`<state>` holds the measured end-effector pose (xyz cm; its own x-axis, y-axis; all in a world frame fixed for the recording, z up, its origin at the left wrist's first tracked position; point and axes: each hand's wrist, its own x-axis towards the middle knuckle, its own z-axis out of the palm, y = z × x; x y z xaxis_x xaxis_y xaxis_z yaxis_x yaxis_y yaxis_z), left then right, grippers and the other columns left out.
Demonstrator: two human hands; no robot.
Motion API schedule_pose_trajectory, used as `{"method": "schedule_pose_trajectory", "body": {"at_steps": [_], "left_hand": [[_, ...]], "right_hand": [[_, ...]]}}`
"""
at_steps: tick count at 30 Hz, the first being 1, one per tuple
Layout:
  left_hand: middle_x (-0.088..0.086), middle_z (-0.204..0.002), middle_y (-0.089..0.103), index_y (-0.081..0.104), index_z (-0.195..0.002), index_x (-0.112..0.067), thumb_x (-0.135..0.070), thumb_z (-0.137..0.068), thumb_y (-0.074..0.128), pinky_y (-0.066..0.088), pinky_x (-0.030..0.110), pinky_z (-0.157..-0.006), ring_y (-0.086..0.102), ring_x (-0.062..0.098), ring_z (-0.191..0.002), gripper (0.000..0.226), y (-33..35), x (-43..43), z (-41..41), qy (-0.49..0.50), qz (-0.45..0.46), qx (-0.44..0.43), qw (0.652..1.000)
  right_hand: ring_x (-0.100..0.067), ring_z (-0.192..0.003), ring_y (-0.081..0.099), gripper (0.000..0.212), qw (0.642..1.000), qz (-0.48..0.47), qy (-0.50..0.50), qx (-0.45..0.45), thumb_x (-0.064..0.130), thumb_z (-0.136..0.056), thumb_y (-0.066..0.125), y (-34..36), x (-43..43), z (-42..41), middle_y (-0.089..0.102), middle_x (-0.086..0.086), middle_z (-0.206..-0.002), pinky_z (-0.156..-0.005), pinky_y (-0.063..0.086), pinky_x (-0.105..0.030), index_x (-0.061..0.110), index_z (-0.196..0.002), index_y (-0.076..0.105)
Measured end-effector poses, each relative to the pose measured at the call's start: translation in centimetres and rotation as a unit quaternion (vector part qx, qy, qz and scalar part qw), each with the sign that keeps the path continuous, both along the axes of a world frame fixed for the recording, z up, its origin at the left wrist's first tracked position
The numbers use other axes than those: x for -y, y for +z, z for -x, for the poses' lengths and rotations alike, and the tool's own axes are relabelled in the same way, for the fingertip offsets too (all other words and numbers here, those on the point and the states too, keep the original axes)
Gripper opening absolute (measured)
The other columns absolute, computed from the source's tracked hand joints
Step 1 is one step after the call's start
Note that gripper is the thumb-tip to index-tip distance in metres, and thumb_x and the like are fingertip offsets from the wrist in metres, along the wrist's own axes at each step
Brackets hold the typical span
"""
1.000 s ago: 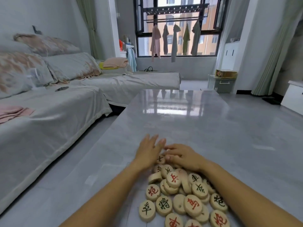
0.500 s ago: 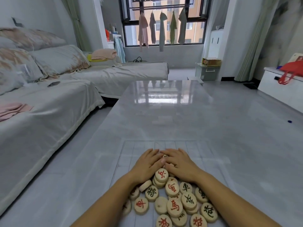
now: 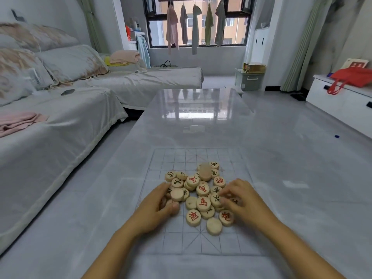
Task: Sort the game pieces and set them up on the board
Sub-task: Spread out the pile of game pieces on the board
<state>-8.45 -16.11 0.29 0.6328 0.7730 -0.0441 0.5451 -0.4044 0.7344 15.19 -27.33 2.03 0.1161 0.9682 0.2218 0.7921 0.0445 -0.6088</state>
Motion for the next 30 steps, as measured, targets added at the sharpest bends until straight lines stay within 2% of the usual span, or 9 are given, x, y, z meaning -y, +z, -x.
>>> {"method": "schedule_pose_trajectory", "body": {"at_steps": [2,4,9,13,16,18,24,28,30], "left_hand": [[-0.016,-0.147,0.024,0.025,-0.143,-0.029,-0.053,-0.078,0.060,0.028,0.030,-0.115,0.028,0.007,-0.136,0.077,-0.4,1.2,0.2,0.003,-0.013,0.011,1.000],[-0.014,-0.153,0.015,0.023,-0.144,-0.029,-0.043,-0.079,0.066,0.024,0.031,-0.117,0.020,0.009,-0.141,0.078,-0.9,2.1,0.3,0.016,-0.017,0.020,1.000],[-0.012,-0.147,0.021,0.029,-0.138,-0.028,-0.025,-0.080,0.070,0.022,0.021,-0.109,0.023,0.006,-0.136,0.071,-0.6,2.3,1.1,0.090,-0.042,0.074,0.992],[-0.006,-0.117,0.045,0.046,-0.126,-0.020,-0.024,-0.074,0.075,0.038,0.021,-0.091,0.048,0.012,-0.112,0.060,0.0,1.6,2.6,0.151,-0.067,0.029,0.986],[-0.006,-0.104,0.046,0.046,-0.118,-0.027,-0.033,-0.067,0.080,0.043,0.021,-0.081,0.050,0.011,-0.095,0.062,0.3,1.7,3.6,0.125,-0.024,-0.077,0.989],[-0.007,-0.099,0.048,0.045,-0.111,-0.029,-0.035,-0.061,0.083,0.042,0.017,-0.071,0.049,0.008,-0.084,0.063,0.4,1.8,3.9,0.111,0.030,-0.077,0.990],[-0.009,-0.097,0.054,0.047,-0.093,-0.035,-0.021,-0.060,0.085,0.046,0.017,-0.067,0.053,0.007,-0.081,0.051,-0.4,3.2,2.7,0.088,0.007,-0.009,0.996],[-0.015,-0.100,0.051,0.041,-0.099,-0.043,-0.023,-0.066,0.081,0.045,0.014,-0.069,0.053,0.004,-0.086,0.056,-0.8,4.0,0.7,0.073,-0.038,0.031,0.996],[-0.013,-0.100,0.051,0.045,-0.106,-0.037,-0.026,-0.066,0.080,0.043,0.013,-0.067,0.052,0.004,-0.086,0.054,-0.7,3.8,0.3,0.082,-0.047,0.046,0.994]], "right_hand": [[-0.005,-0.099,0.041,0.015,0.998,0.041,0.018,0.046,0.036,-0.081,0.064,0.1,1.5,2.0,0.040,0.022,-0.093,-0.083,0.036,-0.018,0.036,-0.094,0.057],[-0.004,-0.100,0.035,0.033,0.990,0.070,0.023,0.117,0.044,-0.078,0.063,-0.7,2.1,3.5,0.036,0.021,-0.096,-0.084,0.032,-0.019,0.032,-0.108,0.055],[-0.001,-0.102,0.033,0.040,0.991,0.041,0.009,0.124,0.041,-0.082,0.059,-1.9,2.6,4.6,0.043,0.016,-0.117,-0.079,0.029,-0.012,0.031,-0.119,0.050],[-0.002,-0.097,0.032,0.035,0.989,0.052,-0.002,0.142,0.042,-0.082,0.059,-1.6,2.6,3.6,0.038,0.019,-0.107,-0.083,0.029,-0.017,0.031,-0.114,0.049],[-0.006,-0.096,0.035,0.035,0.985,0.074,-0.014,0.155,0.043,-0.081,0.060,-1.3,2.9,2.6,0.038,0.017,-0.102,-0.076,0.029,-0.017,0.031,-0.112,0.049],[-0.006,-0.097,0.036,0.034,0.984,0.074,-0.007,0.159,0.044,-0.082,0.059,-1.3,3.1,2.4,0.040,0.017,-0.102,-0.074,0.031,-0.015,0.031,-0.111,0.050],[0.009,-0.089,0.039,0.040,0.991,0.029,0.060,0.118,0.061,-0.079,0.037,-2.0,3.4,4.3,0.051,0.023,-0.100,-0.074,0.032,-0.007,0.035,-0.104,0.055],[0.010,-0.087,0.043,0.027,0.998,0.026,0.031,0.056,0.049,-0.091,0.041,-1.3,3.7,4.9,0.049,0.025,-0.094,-0.074,0.036,-0.007,0.041,-0.116,0.046],[0.006,-0.082,0.046,0.025,0.999,0.035,0.008,0.036,0.042,-0.093,0.041,-1.4,3.6,4.7,0.049,0.025,-0.088,-0.071,0.038,-0.010,0.039,-0.117,0.047]]}}
